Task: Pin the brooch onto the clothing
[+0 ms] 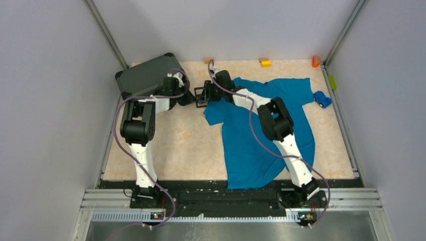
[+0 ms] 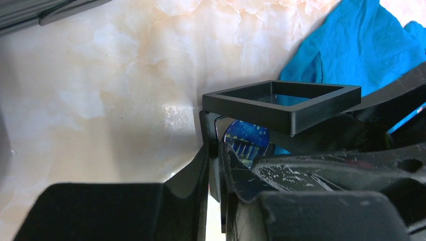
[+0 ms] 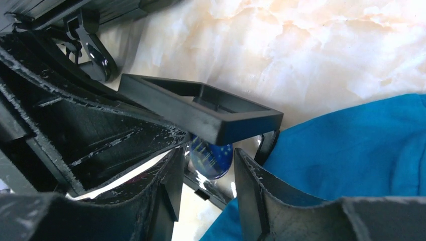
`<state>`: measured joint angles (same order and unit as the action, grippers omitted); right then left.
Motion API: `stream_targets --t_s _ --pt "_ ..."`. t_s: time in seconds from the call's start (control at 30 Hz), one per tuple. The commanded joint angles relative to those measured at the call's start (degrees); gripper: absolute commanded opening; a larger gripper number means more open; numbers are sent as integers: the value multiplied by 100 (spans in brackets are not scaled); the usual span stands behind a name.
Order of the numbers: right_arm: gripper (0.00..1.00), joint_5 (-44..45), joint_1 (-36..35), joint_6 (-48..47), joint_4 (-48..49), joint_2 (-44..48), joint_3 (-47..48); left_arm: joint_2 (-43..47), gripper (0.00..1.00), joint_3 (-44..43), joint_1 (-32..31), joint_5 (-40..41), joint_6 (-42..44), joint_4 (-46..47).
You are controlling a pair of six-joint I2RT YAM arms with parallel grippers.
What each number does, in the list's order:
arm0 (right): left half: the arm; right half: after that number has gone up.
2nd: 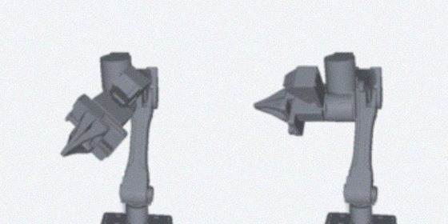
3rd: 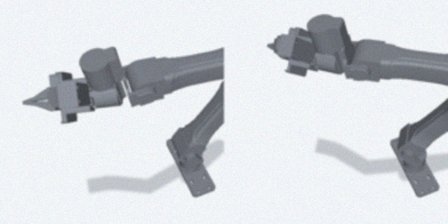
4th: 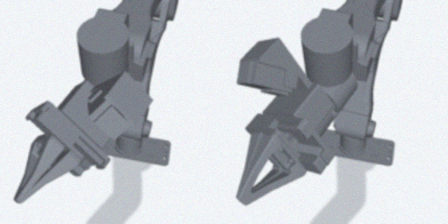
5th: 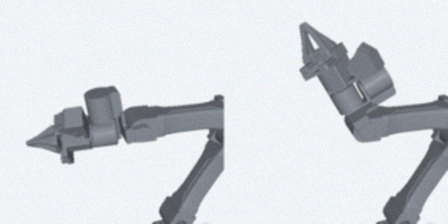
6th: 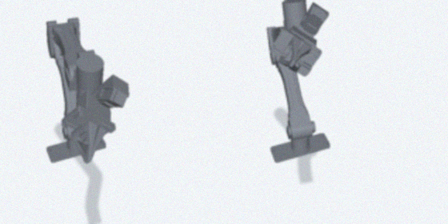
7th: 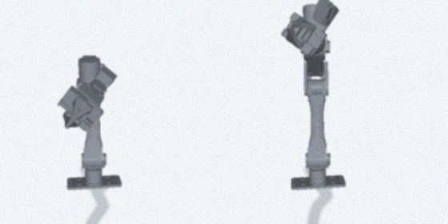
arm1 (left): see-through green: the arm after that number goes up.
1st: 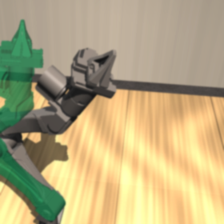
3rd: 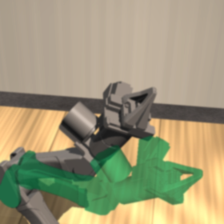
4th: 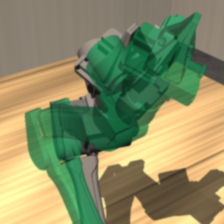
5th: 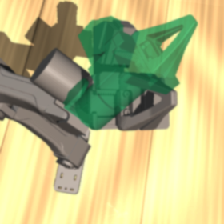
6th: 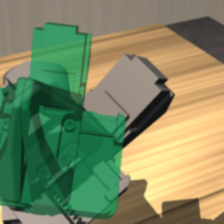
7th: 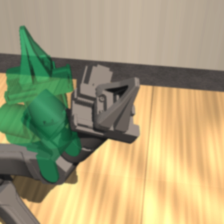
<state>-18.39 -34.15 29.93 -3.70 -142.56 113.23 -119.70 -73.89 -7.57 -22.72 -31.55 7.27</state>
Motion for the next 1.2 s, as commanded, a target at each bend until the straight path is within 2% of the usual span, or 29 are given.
stream_targets --t_s 0.0,0.47,0.67,1.17 --pt "45 328 -57 -248 -262 700 -93 -136 15 -138 -34 24 94 -91" --pt "45 334 -34 -8 -198 466 -69 -157 14 -160 -34 5 140 -155" --pt "42 130 -7 199 -19 289 -30 -166 14 -160 -34 -1 132 -155" --pt "39 394 -12 278 -86 79 -72 -168 14 -157 -34 22 115 -138"
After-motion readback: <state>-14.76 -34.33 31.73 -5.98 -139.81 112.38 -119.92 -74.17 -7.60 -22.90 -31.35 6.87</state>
